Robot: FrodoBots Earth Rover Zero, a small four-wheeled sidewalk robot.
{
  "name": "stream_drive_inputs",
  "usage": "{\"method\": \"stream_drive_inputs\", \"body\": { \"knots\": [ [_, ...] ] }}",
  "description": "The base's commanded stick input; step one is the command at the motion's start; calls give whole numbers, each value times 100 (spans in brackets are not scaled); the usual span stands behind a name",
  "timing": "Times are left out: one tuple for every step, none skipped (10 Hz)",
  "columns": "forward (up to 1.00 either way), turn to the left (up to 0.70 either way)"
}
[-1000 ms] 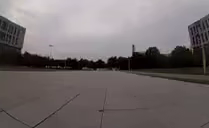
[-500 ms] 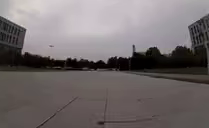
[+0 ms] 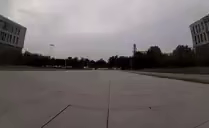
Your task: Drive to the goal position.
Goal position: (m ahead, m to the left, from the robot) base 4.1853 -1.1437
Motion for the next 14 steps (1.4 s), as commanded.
{"method": "stream_drive_inputs", "body": {
  "knots": [
    [70, 1],
    [70, 1],
    [70, 1],
    [70, 1],
    [70, 1],
    [70, 1],
    [70, 1],
    [70, 1],
    [70, 1],
    [70, 1],
    [70, 1],
    [70, 1],
    [70, 1],
    [70, 1]
  ]
}}
